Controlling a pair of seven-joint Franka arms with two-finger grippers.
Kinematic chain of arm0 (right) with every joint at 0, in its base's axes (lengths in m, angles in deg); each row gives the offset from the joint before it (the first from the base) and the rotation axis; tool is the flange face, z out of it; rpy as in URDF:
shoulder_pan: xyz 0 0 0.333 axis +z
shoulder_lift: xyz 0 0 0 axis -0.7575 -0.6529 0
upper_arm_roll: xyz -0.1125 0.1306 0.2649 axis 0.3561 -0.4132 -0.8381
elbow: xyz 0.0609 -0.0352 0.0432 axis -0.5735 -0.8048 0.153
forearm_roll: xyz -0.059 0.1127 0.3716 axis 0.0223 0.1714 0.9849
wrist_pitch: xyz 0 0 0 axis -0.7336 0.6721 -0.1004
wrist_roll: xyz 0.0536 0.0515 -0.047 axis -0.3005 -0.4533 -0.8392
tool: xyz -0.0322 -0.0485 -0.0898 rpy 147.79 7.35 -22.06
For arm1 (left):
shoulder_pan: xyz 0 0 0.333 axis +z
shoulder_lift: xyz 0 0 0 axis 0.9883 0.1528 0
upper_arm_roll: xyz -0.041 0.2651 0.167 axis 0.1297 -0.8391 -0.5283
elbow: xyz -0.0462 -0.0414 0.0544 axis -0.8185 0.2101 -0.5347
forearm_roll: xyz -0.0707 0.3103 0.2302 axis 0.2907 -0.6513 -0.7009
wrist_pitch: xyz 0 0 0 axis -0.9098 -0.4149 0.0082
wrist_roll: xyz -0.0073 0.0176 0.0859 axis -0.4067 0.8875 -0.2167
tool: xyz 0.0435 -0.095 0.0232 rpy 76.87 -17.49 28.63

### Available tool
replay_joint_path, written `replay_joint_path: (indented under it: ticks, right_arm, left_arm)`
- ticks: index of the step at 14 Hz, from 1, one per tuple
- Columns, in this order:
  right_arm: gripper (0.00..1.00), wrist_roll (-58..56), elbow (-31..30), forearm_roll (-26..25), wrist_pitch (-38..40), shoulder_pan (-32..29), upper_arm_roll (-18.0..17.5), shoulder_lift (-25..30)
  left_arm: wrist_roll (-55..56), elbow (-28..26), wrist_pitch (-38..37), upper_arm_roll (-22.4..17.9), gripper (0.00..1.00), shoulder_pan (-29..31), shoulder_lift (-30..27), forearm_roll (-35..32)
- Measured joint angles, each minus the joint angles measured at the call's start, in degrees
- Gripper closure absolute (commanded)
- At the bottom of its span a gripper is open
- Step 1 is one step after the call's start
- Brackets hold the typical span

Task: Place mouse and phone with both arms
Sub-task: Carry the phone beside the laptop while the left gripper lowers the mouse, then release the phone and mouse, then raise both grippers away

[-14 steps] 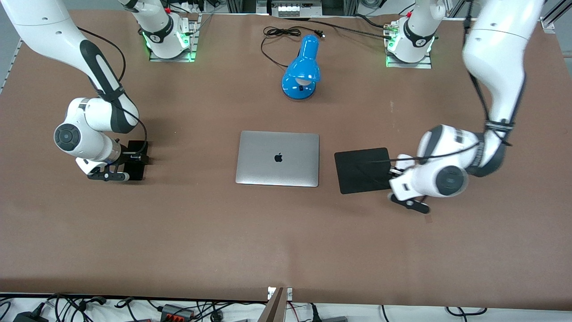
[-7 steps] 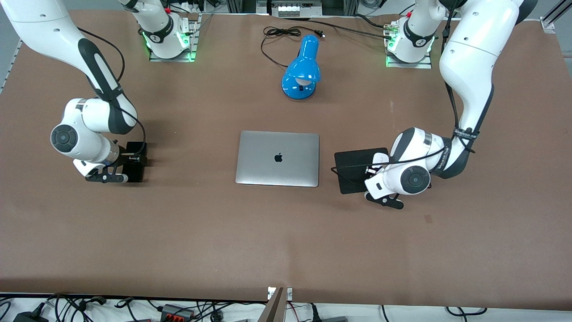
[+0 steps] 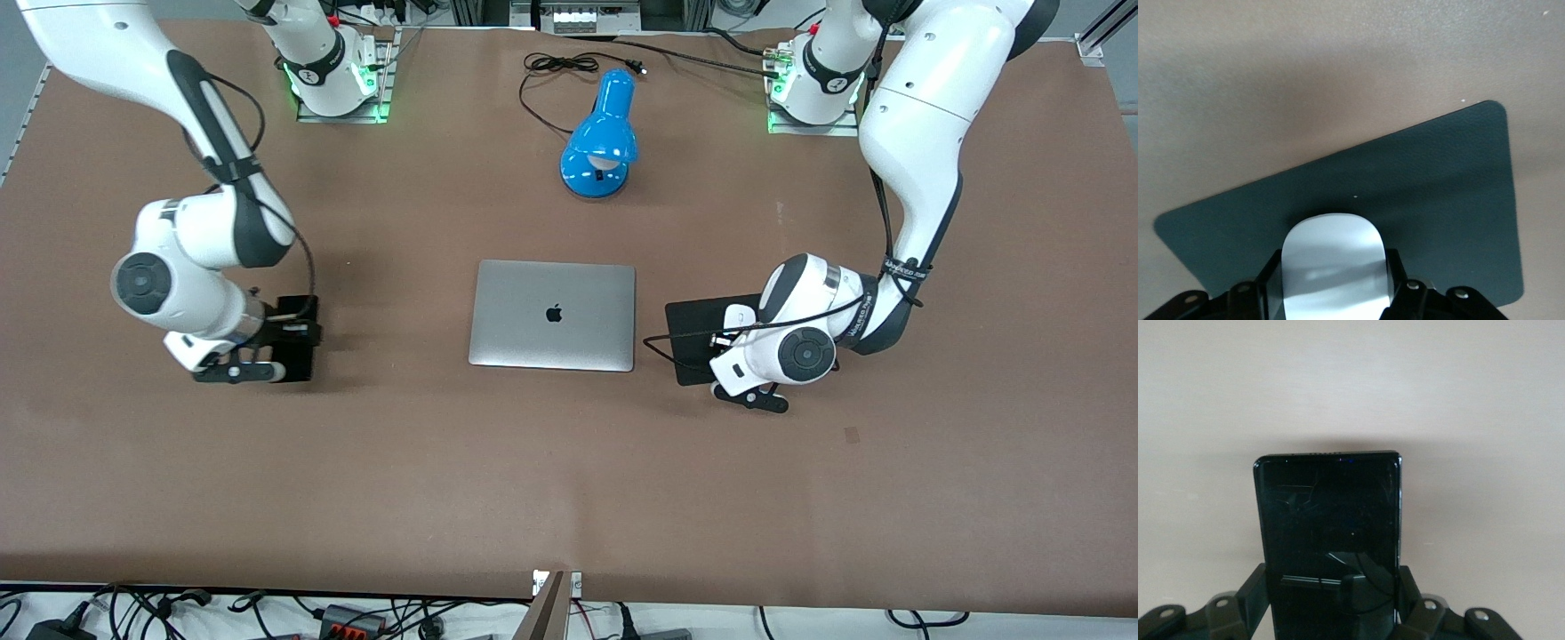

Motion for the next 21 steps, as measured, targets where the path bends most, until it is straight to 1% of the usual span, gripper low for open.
replay_joint_path:
  ticks: [1, 2, 4, 5, 8, 12, 15, 17, 21]
  right_arm:
    - [0.77, 2.22, 0.30, 0.00, 0.00, 1.52, -0.25, -0.09]
    - [0.77, 4.73, 0.59, 0.01, 0.00, 3.15, -0.34, -0.29]
    - [0.77, 11.07, 1.09, 0.02, 0.00, 7.10, -0.47, -1.20]
    - [0.77, 14.05, 1.35, 0.02, -0.01, 9.06, -0.50, -1.83]
    - [0.77, 17.99, 1.64, 0.02, -0.03, 12.98, -0.50, -3.93]
    - [0.77, 18.02, 1.80, 0.02, -0.07, 14.50, -0.49, -5.99]
    - [0.77, 18.03, 1.87, 0.02, -0.44, 15.24, -0.49, -6.90]
    - [0.77, 18.15, 1.87, 0.02, -0.58, 16.10, -0.49, -7.01]
    - [0.77, 19.88, 1.88, 0.02, -1.88, 17.57, -0.49, -8.14]
  left_arm:
    - [0.05, 0.00, 0.03, 0.00, 0.55, 0.00, 0.00, 0.59]
    - [0.18, 0.00, 0.04, 0.00, 0.50, 0.00, 0.00, 0.74]
    - [0.42, 0.00, 0.11, -0.01, 0.15, 0.00, 0.03, 0.76]
    - [0.48, 0.00, 0.14, -0.02, 0.00, 0.00, 0.04, 0.76]
    - [0.51, 0.06, 0.24, -0.10, 0.00, 0.03, 0.05, 0.76]
    - [0.51, 1.06, 0.23, -0.21, 0.00, 0.97, -0.25, 0.76]
    - [0.25, 1.62, -0.61, -0.37, 0.00, 2.66, -1.72, 0.76]
    - [-2.15, 1.69, -1.04, -0.42, 0.00, 4.30, -2.85, 0.75]
    - [-11.95, 1.68, -1.35, -0.51, 0.00, 8.86, -3.55, 0.74]
